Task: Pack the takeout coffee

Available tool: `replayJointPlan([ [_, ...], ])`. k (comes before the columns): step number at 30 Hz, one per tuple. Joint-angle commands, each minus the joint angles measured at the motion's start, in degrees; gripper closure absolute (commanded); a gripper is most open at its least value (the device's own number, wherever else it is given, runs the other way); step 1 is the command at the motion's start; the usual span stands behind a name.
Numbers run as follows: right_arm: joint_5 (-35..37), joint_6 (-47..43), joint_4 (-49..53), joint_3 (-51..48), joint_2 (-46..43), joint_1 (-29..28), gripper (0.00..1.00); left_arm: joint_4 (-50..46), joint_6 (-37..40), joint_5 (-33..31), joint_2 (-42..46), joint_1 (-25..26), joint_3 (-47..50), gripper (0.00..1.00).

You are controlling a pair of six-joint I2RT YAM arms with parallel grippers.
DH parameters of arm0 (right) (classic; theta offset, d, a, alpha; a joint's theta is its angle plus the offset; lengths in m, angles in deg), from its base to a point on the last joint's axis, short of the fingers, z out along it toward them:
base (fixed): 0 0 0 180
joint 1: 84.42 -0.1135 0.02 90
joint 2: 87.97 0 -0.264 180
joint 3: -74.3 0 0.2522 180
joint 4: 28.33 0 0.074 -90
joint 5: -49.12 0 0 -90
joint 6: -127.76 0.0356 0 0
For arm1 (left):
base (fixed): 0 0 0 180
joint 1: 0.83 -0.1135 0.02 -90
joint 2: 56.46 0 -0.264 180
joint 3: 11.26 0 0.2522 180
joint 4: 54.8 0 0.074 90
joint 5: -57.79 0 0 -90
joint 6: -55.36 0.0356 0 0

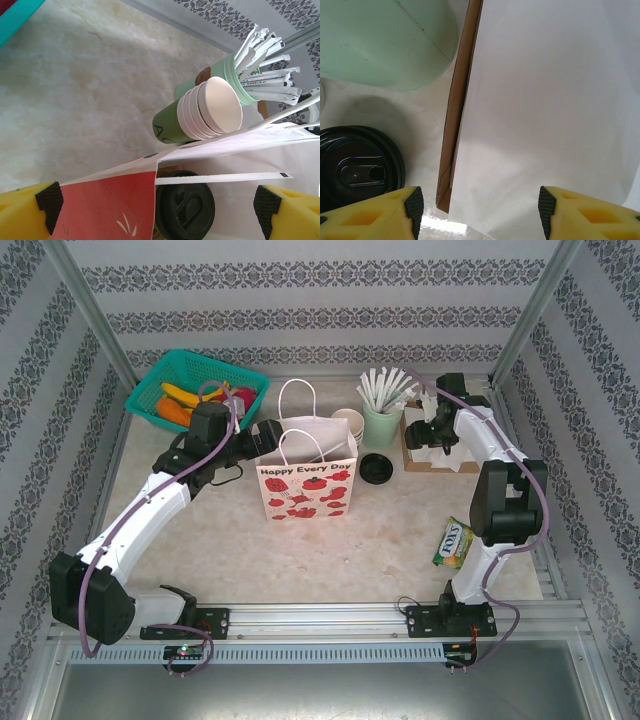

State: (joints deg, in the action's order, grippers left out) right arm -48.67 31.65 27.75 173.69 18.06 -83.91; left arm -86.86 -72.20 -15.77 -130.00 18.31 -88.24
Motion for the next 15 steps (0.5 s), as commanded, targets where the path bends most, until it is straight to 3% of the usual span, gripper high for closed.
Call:
replayJointPlan([
  [1, 1.13, 2.44, -0.01, -0.93, 0.19, -0.25, 0.35, 2.40, 0.12, -0.26, 0.92, 0.57, 1.01, 0.00],
  [5, -0.19, 9.90, -2.62, -4.08, -4.88, -0.24, 0.32, 2.13, 0.04, -0.62, 1.08, 0.56, 1.24, 0.00],
  [10, 8.75, 25.74, -6.64, -10.87, -10.26, -0.25, 0.30, 2.75, -0.01, -0.56, 0.70, 0.56, 1.48, 0.00],
  [15, 9.36, 33.82, -12.86, -17.06, -12.52, -0.09, 0.28, 2.31, 0.25, -0.48, 0.54, 0.61, 1.36, 0.00],
])
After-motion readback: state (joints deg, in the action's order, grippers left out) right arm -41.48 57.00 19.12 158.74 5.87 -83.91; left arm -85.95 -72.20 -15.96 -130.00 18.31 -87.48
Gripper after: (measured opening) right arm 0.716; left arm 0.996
